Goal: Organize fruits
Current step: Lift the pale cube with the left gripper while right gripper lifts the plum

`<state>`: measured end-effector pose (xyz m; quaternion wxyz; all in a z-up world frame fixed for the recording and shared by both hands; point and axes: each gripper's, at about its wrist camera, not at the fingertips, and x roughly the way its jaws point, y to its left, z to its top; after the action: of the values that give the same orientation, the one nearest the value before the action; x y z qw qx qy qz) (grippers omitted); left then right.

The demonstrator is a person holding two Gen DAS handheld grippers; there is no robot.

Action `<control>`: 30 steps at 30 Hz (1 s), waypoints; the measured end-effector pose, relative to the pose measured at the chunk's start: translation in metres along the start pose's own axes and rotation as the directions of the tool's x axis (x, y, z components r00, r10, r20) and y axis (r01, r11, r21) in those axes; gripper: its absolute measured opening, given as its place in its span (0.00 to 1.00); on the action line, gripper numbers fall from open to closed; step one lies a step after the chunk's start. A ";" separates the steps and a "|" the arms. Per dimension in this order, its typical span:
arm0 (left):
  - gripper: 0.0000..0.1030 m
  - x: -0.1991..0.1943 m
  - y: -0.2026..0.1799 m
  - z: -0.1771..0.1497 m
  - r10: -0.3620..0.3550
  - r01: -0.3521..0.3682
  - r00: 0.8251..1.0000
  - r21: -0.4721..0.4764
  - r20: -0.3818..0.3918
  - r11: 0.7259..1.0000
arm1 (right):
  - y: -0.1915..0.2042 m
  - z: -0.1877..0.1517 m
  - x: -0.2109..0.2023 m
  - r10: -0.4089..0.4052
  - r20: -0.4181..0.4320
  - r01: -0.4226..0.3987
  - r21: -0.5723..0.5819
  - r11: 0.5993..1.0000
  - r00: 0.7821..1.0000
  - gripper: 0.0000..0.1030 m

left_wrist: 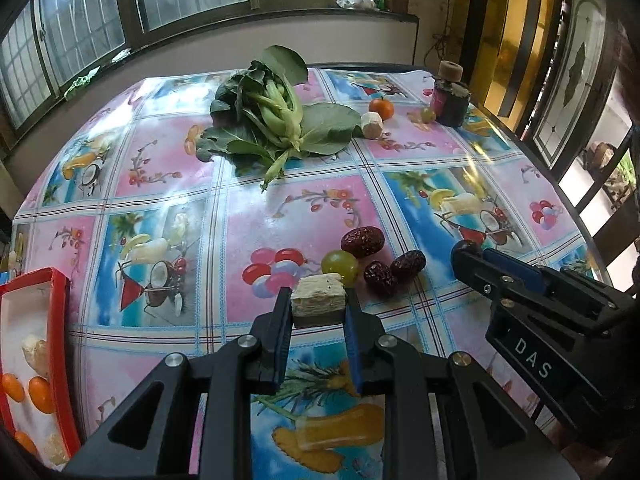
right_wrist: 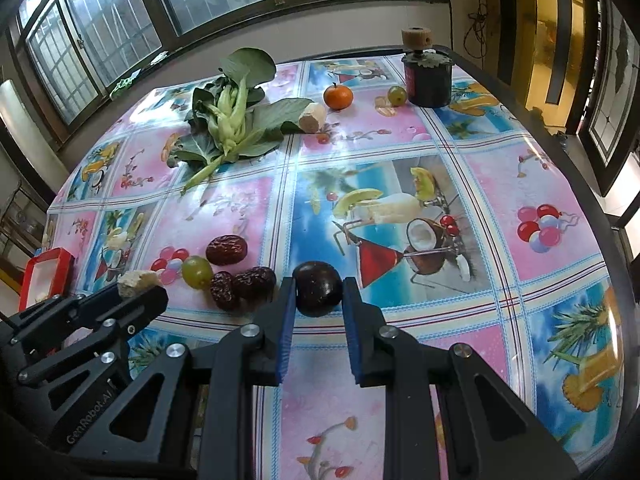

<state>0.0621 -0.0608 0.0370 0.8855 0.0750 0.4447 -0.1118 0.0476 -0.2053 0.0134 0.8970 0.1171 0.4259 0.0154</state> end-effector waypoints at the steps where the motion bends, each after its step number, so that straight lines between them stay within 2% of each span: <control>1: 0.23 -0.001 0.000 -0.001 0.006 -0.006 1.000 0.004 0.001 1.000 | 0.001 0.000 -0.001 0.001 0.001 -0.001 -0.001 1.000 1.000 0.24; 9: 0.23 -0.006 -0.001 -0.005 0.044 -0.044 0.999 0.015 0.003 0.999 | 0.006 -0.004 -0.009 0.001 0.009 -0.001 0.002 1.000 1.000 0.24; 30: 0.23 -0.015 0.001 -0.007 0.052 -0.052 0.999 0.015 0.006 0.999 | 0.015 -0.009 -0.014 0.001 0.012 -0.001 0.000 1.000 1.000 0.24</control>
<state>0.0485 -0.0558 0.0448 0.8888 0.0930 0.4391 -0.0922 0.0333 -0.1910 0.0220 0.8995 0.1174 0.4206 0.0151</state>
